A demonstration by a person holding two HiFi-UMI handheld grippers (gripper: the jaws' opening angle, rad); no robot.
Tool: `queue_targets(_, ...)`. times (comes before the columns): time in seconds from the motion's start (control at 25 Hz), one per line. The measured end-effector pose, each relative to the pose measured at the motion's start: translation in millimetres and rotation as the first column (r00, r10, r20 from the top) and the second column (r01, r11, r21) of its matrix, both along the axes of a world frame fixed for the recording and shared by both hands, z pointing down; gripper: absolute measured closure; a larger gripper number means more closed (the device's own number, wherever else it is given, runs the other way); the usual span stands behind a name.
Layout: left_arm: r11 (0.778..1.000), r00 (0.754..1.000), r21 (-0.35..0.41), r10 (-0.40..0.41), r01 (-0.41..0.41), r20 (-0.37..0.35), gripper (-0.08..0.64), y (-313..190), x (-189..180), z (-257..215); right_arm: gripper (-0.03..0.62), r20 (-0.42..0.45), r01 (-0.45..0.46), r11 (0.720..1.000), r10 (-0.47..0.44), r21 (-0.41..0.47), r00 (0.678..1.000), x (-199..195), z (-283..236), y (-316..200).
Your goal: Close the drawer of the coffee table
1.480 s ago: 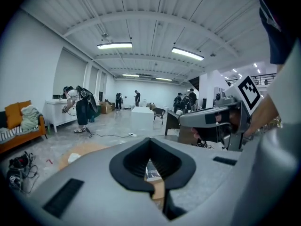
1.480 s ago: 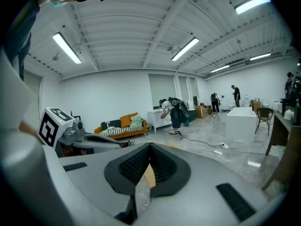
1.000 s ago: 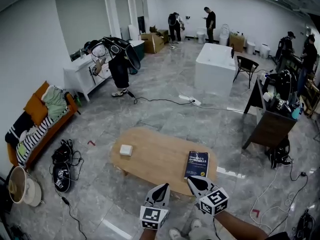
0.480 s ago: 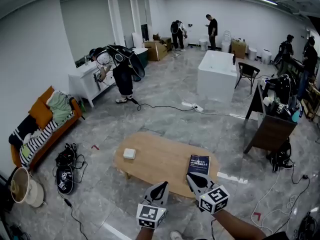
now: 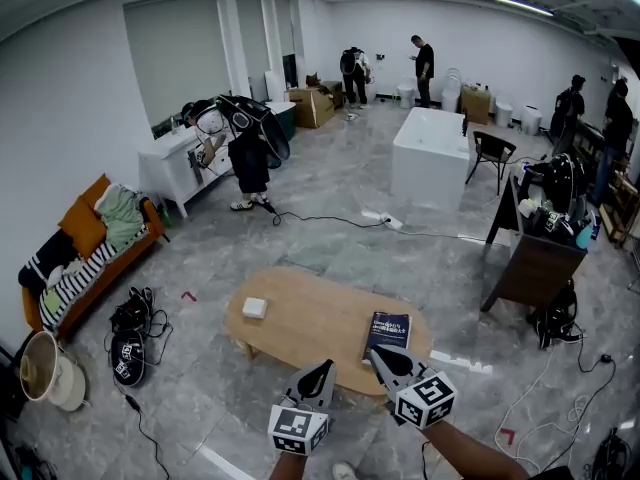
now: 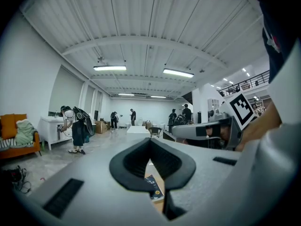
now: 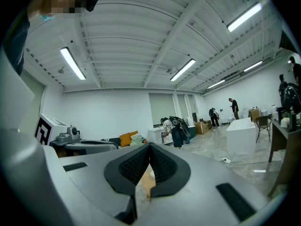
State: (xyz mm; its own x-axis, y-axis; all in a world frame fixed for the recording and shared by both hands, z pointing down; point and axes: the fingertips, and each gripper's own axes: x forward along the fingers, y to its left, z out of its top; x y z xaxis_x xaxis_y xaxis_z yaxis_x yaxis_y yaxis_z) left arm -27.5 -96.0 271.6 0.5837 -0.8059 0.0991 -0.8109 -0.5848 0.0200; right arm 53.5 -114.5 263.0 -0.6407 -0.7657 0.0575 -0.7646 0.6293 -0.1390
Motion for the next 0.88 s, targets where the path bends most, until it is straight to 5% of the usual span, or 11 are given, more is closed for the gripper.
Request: queue_targets(0.88,0.997,0.999,0.064,-0.037,0.036,0.009,0.558,63.4,59.6,-36.6,0.58,-0.004,0.066,0.996,-0.066,0.066,0.998,52.0,-28.0,76.4)
